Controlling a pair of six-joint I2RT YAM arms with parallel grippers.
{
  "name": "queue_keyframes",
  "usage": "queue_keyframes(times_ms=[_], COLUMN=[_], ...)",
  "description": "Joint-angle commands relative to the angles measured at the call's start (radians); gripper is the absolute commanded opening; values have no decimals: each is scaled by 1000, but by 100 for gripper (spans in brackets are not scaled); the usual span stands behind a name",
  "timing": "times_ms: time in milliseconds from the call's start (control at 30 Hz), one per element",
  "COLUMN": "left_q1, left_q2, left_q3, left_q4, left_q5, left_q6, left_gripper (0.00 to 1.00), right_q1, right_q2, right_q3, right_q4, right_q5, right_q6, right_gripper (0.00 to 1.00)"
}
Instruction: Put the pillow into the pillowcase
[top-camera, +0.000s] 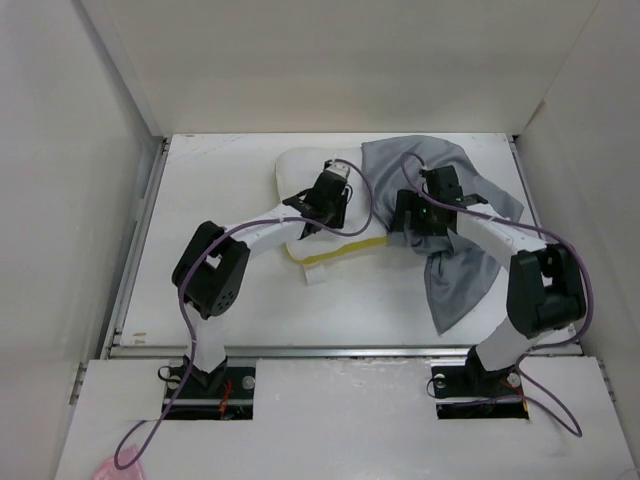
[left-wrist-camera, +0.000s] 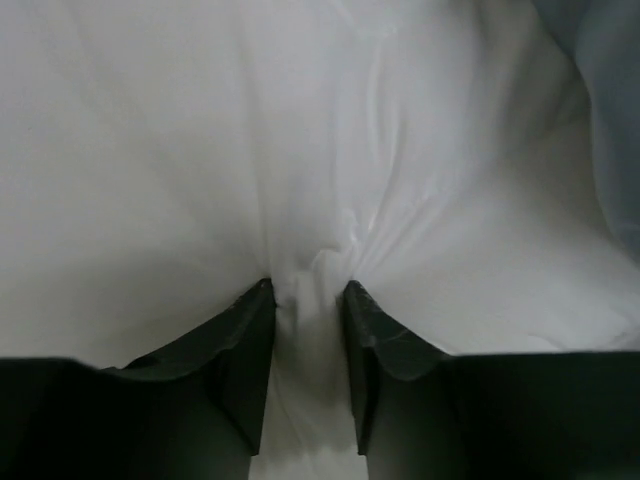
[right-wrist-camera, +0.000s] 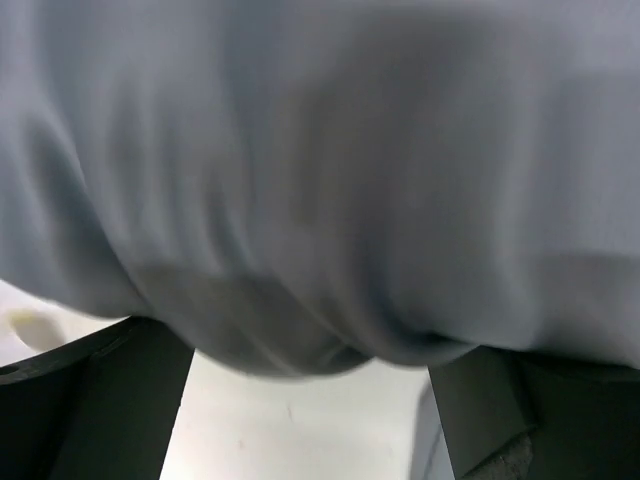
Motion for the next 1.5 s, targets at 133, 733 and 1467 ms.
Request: queue_keyframes(times_ms=[133, 733, 1467], left_q1=[-85, -220, -200], left_q2=[-149, 35, -25], left_q3=[-153, 90, 551], left_q4=[-125, -420, -478], left_q5=[71, -106, -57], left_q6=[-27, 189, 127], left_gripper=[23, 100, 0], right_q1=[-11, -11, -11], right_q2=[121, -203, -310], right_q3=[244, 49, -204], right_q4=[276, 21, 257], right_q5=[-101, 28, -50], right_q6=[-68, 16, -115], right_gripper=[93, 94, 75])
